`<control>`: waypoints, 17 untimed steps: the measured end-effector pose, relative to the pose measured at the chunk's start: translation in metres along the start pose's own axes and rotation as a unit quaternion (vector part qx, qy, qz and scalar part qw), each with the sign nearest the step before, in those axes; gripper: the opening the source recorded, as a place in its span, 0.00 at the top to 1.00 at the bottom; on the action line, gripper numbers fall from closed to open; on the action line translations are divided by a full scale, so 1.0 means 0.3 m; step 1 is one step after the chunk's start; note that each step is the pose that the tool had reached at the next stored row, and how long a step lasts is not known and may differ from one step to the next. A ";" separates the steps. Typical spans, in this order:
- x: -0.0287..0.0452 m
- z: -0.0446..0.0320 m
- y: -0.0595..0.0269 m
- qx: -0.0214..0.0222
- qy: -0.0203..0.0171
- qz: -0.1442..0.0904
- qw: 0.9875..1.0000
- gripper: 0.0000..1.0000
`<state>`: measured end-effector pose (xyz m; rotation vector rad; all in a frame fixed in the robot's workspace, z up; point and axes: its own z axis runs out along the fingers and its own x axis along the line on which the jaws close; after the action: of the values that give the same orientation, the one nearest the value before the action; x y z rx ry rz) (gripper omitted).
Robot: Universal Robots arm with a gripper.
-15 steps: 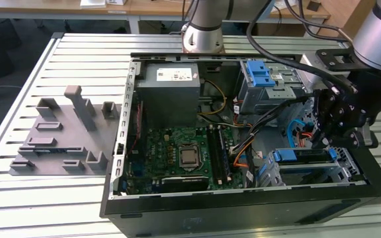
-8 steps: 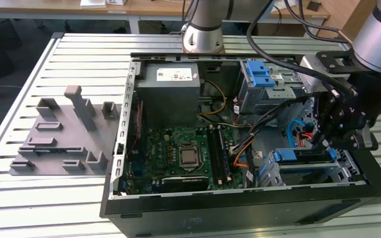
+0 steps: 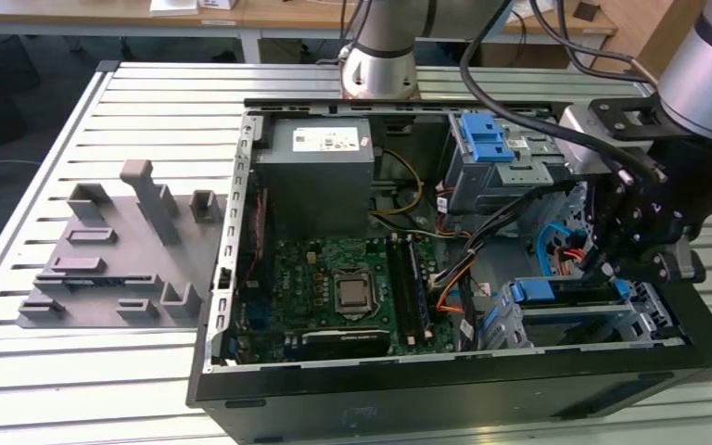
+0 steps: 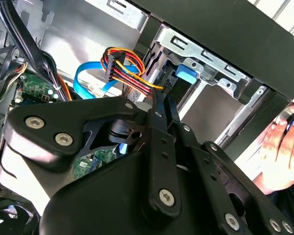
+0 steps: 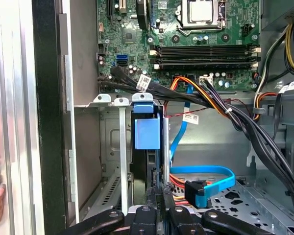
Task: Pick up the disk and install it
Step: 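Insert the first disk wire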
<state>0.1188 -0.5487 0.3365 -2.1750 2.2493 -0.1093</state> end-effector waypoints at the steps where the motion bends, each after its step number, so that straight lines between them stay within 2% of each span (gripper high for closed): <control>1: 0.000 0.001 0.000 0.000 0.000 0.000 1.000 0.84; 17: 0.004 0.011 0.001 0.000 0.000 0.000 1.000 0.84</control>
<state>0.1186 -0.5501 0.3333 -2.1751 2.2491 -0.1092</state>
